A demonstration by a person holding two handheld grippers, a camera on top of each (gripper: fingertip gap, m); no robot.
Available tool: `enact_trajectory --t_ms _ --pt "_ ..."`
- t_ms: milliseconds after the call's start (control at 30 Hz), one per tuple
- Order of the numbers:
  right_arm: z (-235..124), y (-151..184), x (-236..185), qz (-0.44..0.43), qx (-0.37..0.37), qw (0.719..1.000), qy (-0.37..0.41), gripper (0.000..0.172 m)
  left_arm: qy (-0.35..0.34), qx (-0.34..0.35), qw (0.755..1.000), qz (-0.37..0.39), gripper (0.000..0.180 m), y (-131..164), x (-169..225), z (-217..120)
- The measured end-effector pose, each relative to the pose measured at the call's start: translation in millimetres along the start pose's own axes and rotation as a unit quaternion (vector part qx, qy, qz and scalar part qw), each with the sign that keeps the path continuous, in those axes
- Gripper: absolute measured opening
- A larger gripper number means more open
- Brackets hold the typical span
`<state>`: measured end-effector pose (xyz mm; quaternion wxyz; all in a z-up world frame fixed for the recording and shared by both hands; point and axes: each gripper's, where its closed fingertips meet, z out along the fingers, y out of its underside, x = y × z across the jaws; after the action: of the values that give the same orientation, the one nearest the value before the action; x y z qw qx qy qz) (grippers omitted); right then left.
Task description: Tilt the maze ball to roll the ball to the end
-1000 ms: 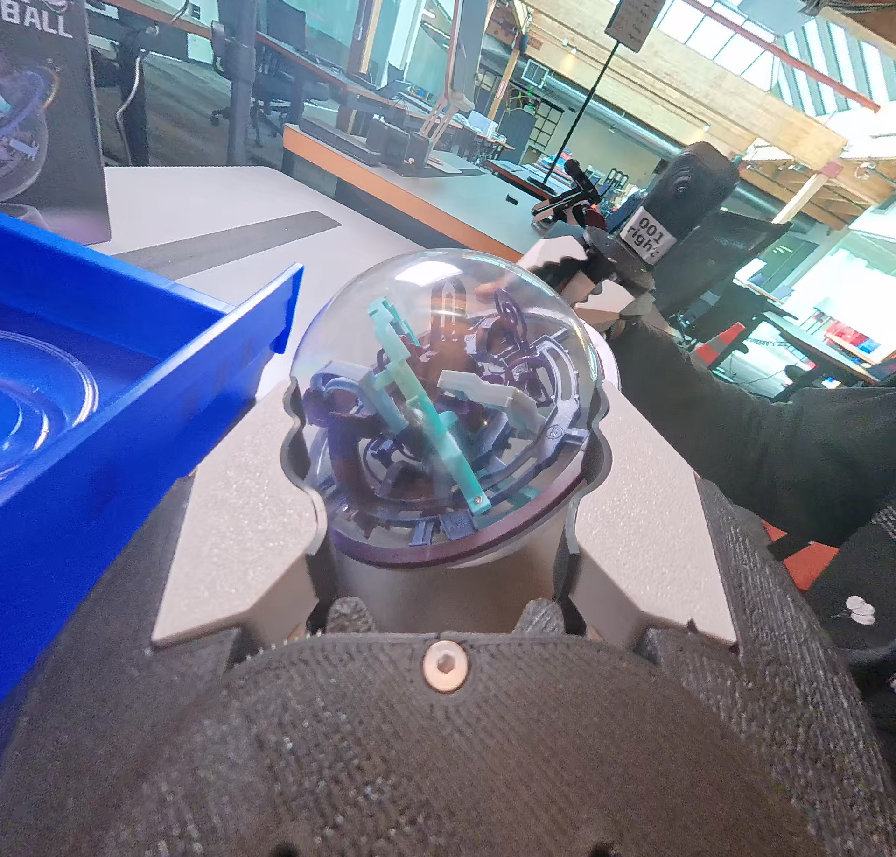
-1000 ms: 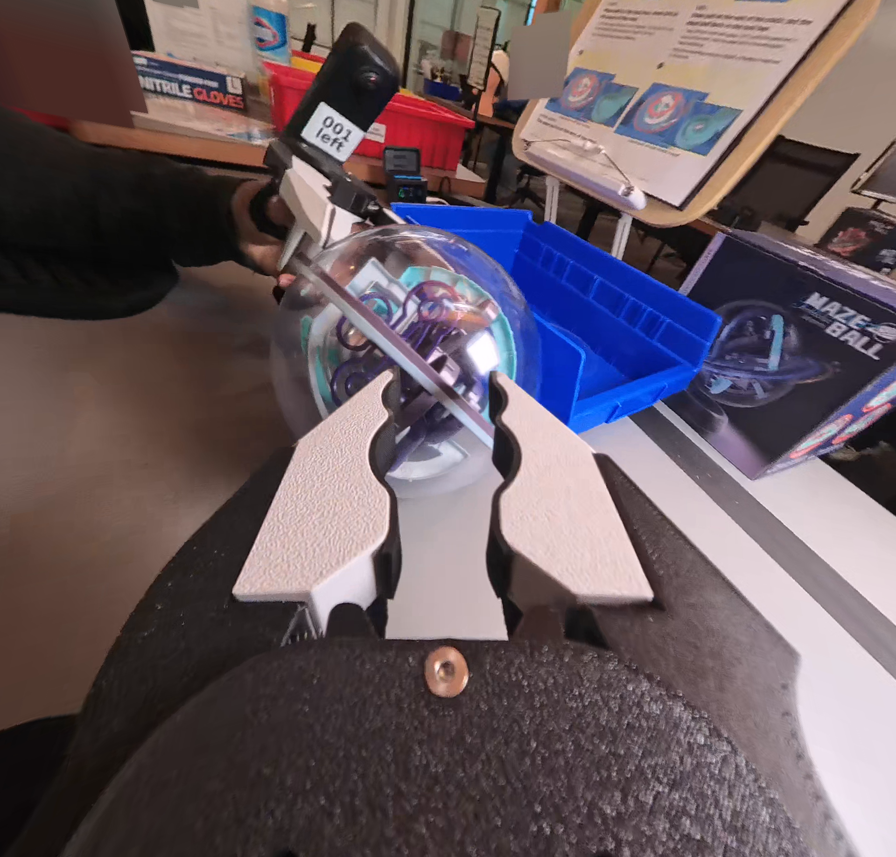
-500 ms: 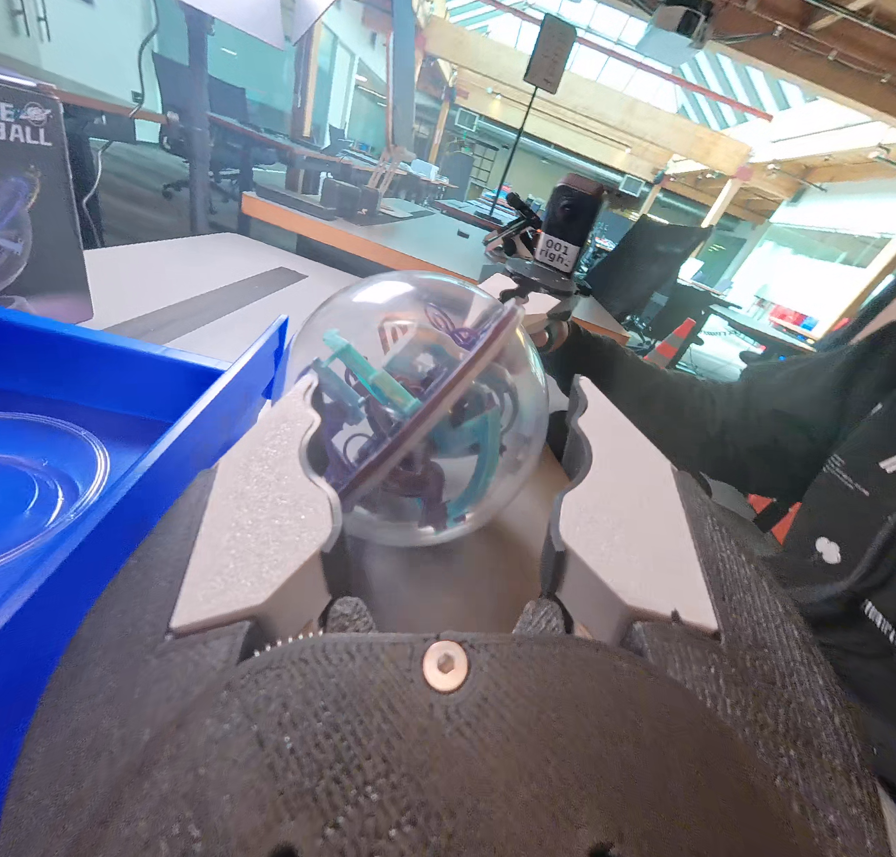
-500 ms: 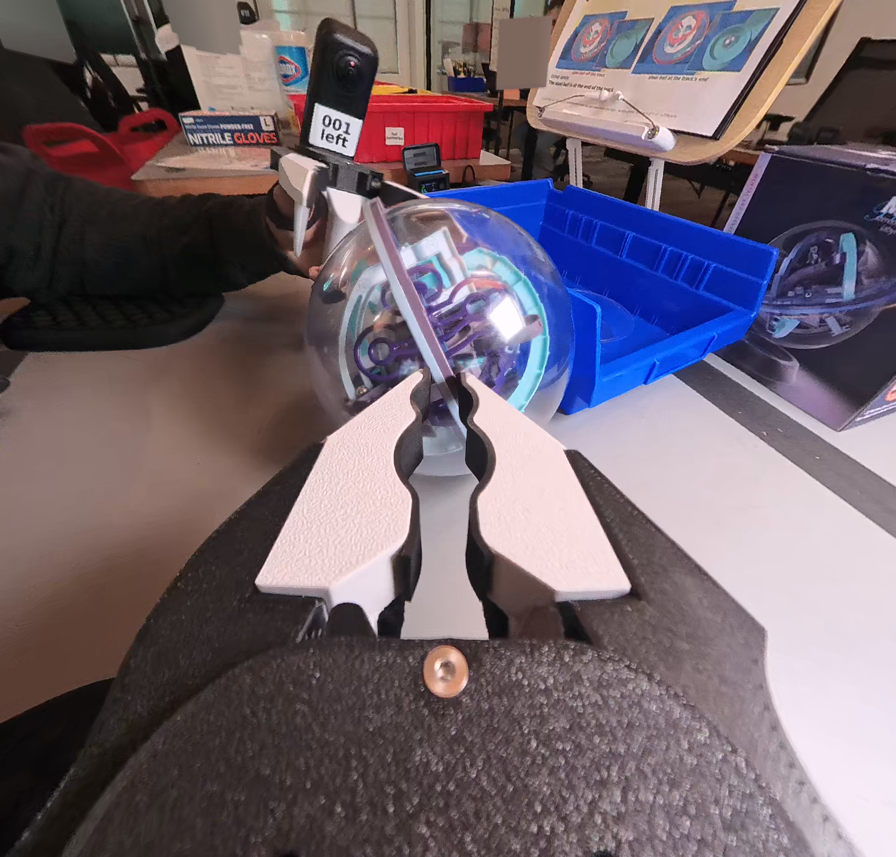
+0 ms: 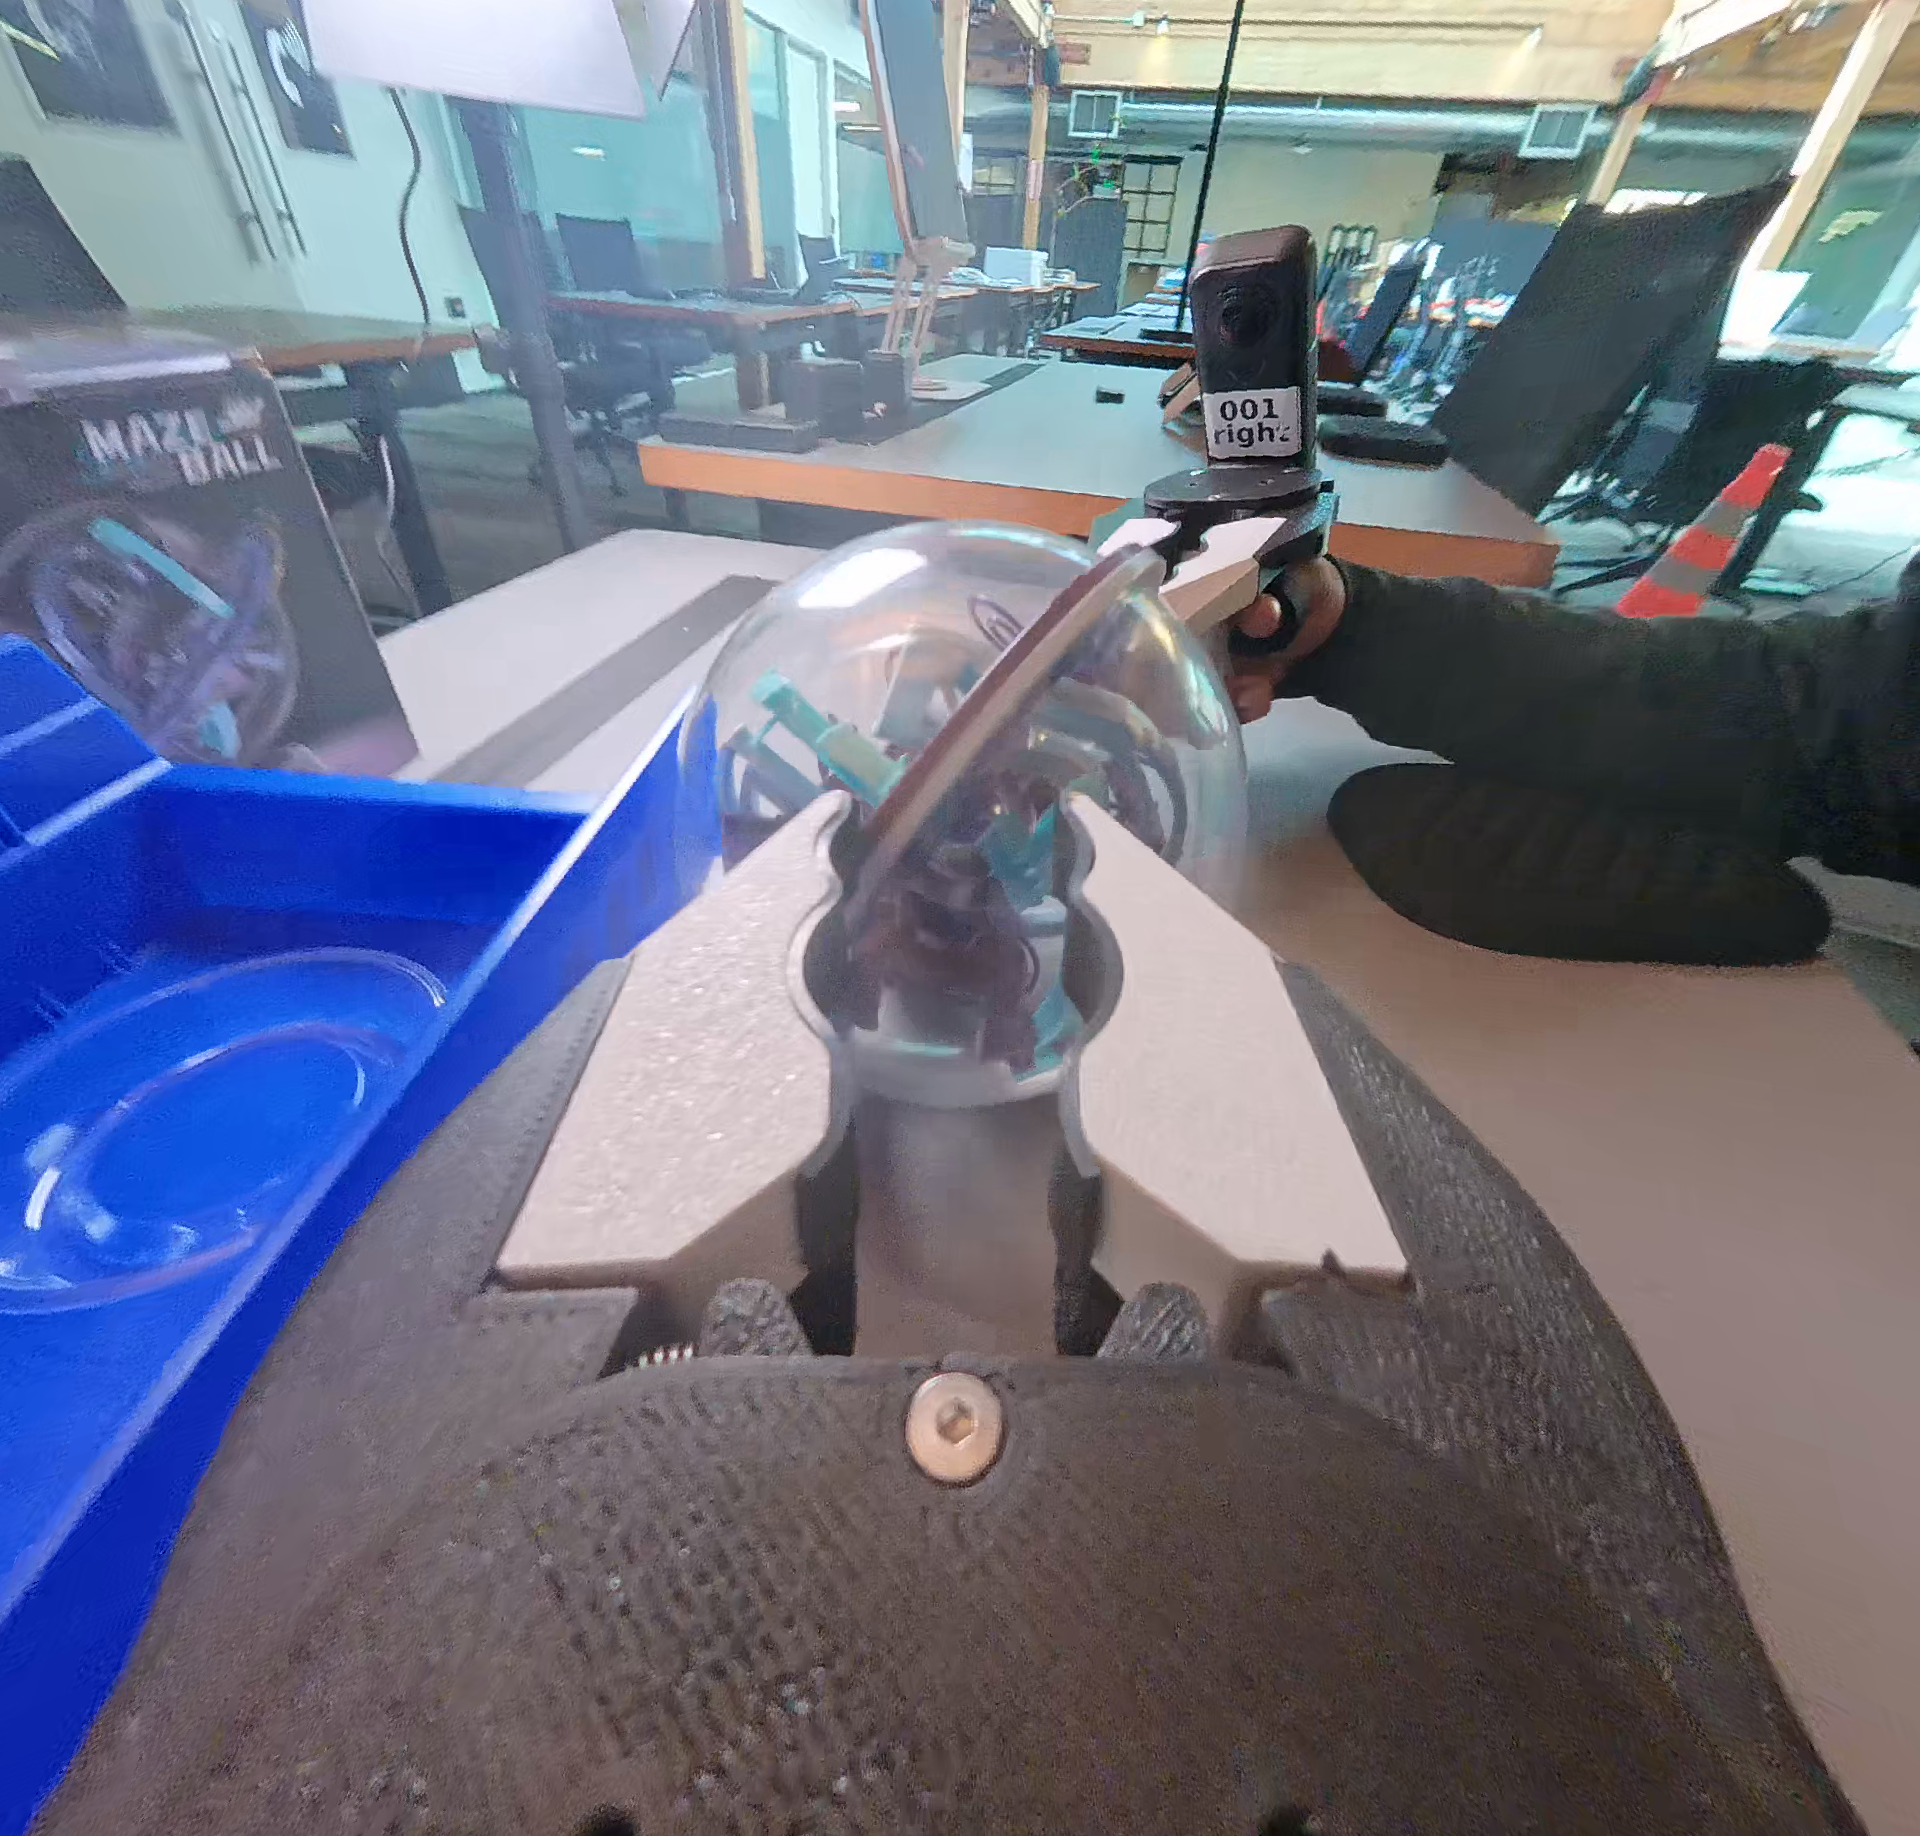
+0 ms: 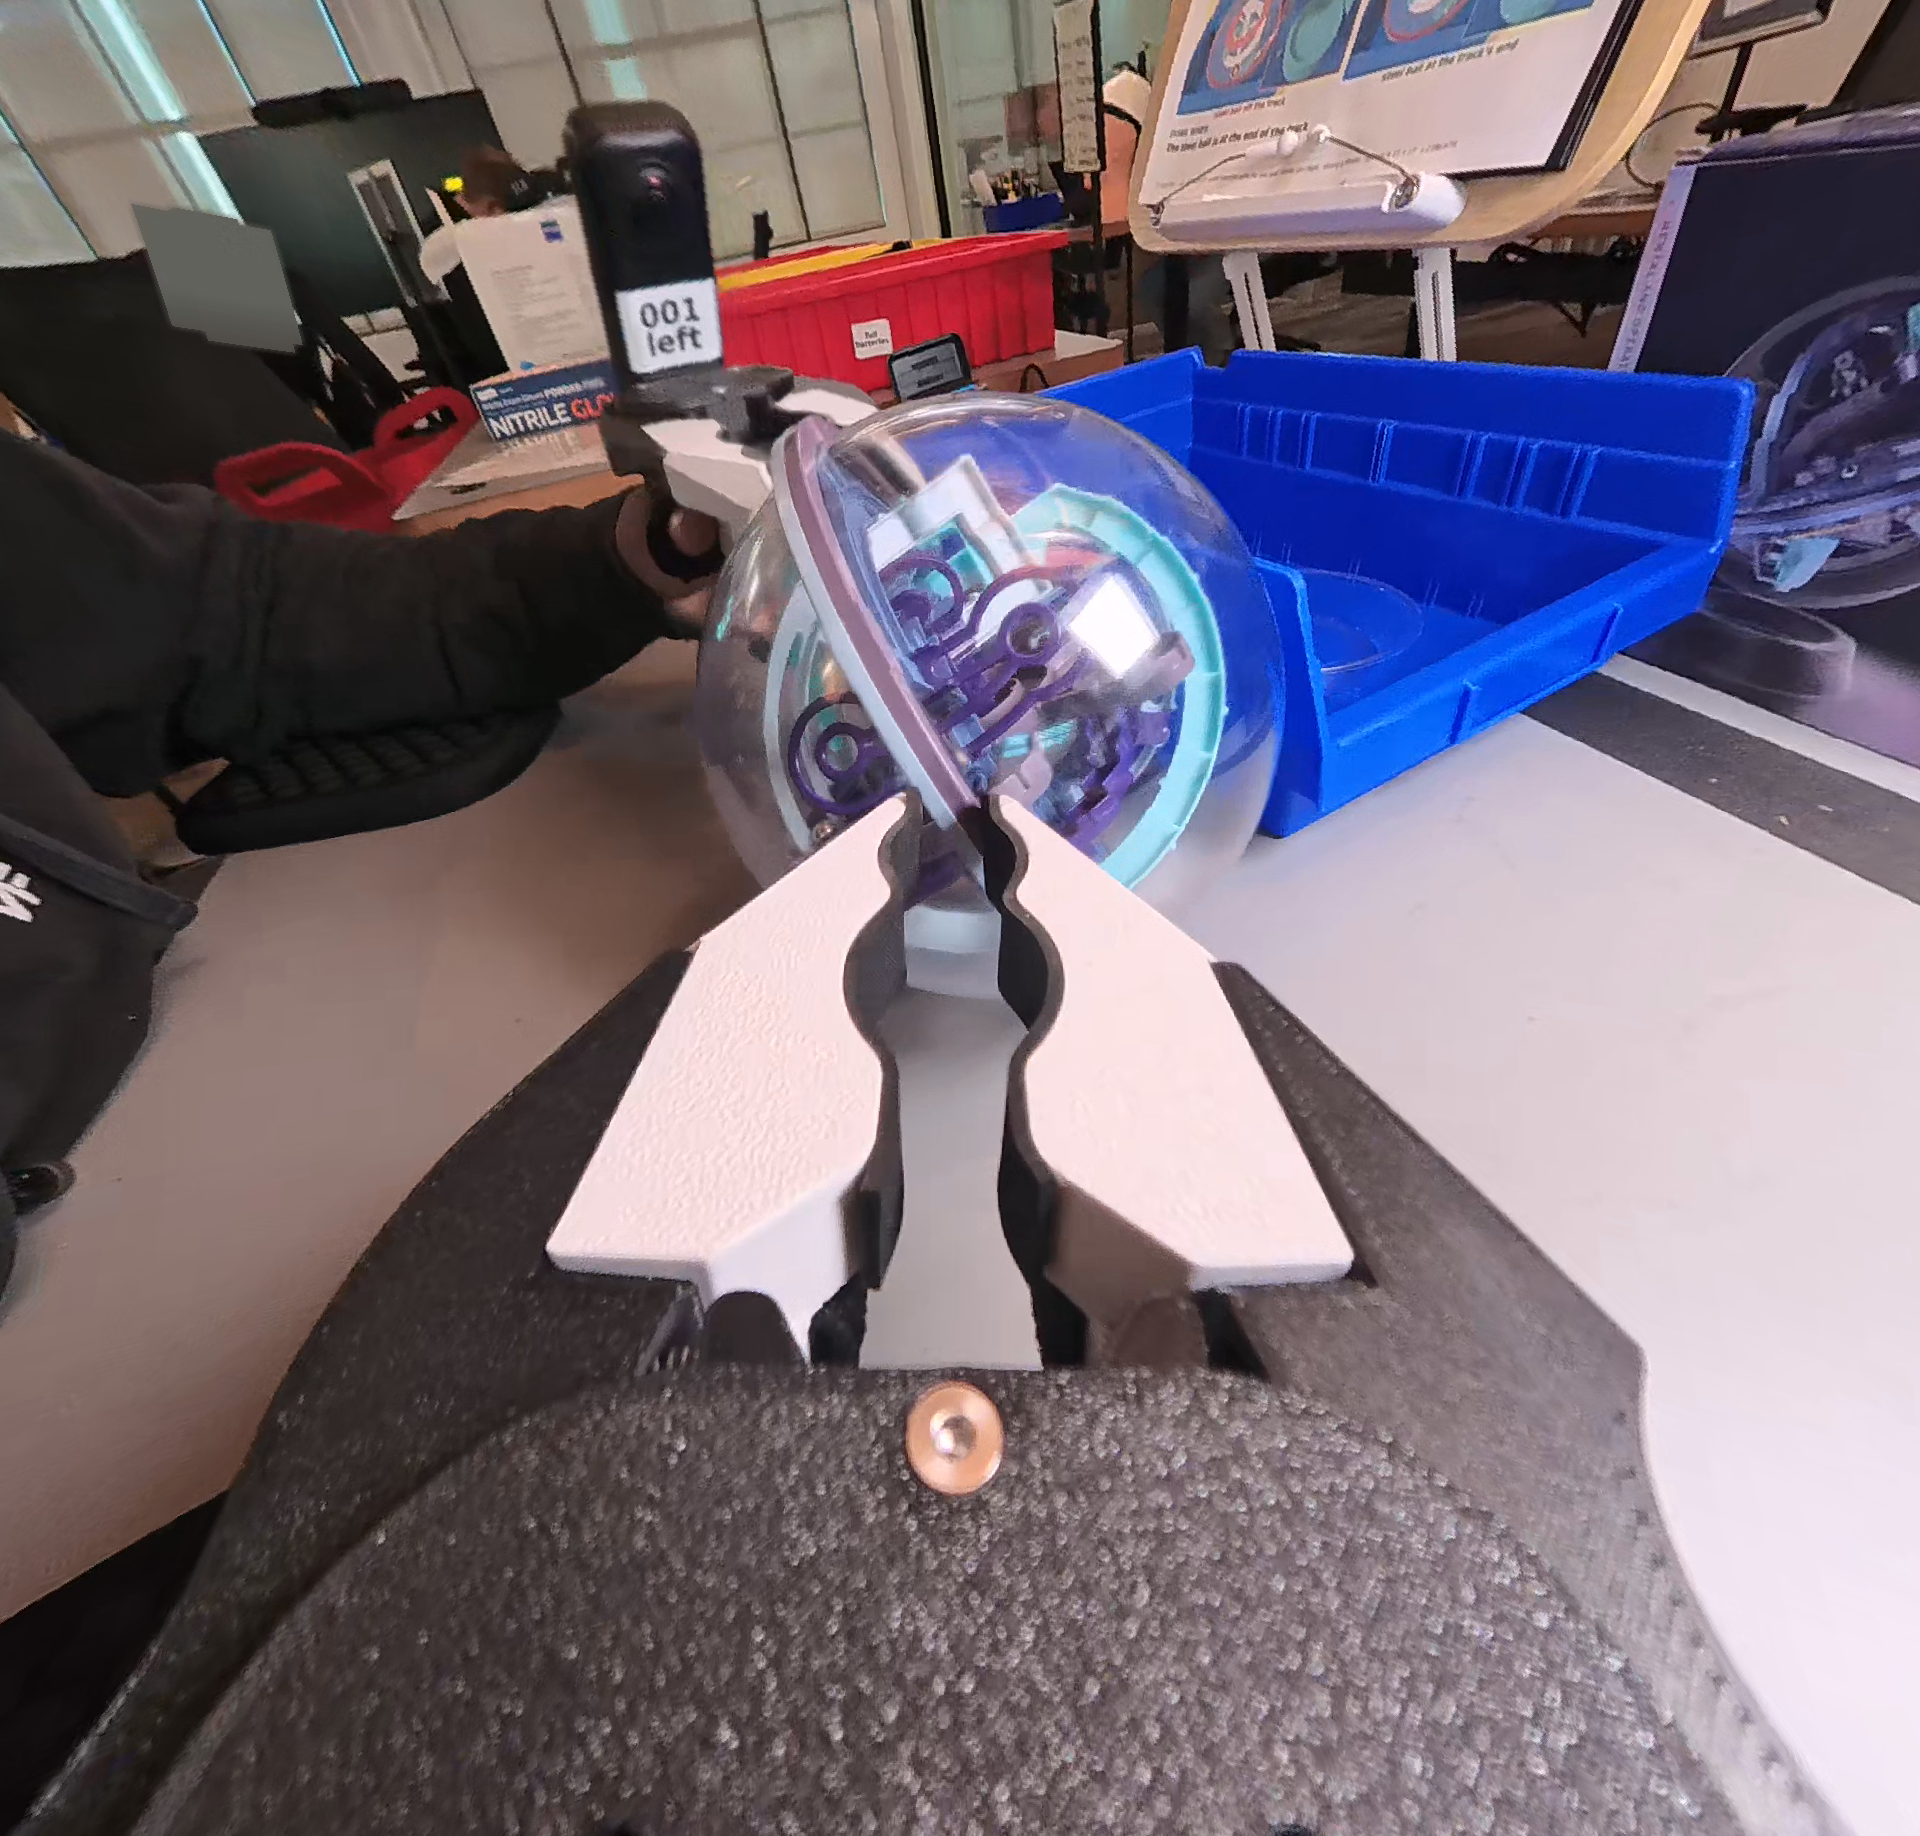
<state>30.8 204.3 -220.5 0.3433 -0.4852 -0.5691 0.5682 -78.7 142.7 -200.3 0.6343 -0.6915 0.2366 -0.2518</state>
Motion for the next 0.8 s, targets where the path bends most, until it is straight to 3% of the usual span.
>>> enact_trajectory --t_ms 133,367,567,700,800 --pt "1.2 0.0 -3.4 0.019 0.008 1.0 -0.019 0.009 -0.014 -0.003 0.999 0.051 0.013 -13.4 12.8 5.7" --pt "-5.3 -2.4 0.2 0.062 0.032 0.997 -0.039 0.009 -0.03 -0.032 0.994 0.098 0.01 -15.1 21.9 11.2" --pt "-7.2 0.5 -2.1 0.08 0.038 0.994 -0.063 0.009 -0.017 -0.003 0.993 0.112 0.009 -17.6 24.7 5.3" --pt "-10.4 2.4 1.8 0.086 0.039 0.994 -0.058 0.008 0.0 0.023 0.996 0.087 0.042 -10.5 12.7 -11.8" --pt "-11.1 2.6 3.3 0.092 0.042 0.993 -0.06 0.008 -0.014 -0.015 0.998 0.067 0.042 16.2 -8.1 -15.6"
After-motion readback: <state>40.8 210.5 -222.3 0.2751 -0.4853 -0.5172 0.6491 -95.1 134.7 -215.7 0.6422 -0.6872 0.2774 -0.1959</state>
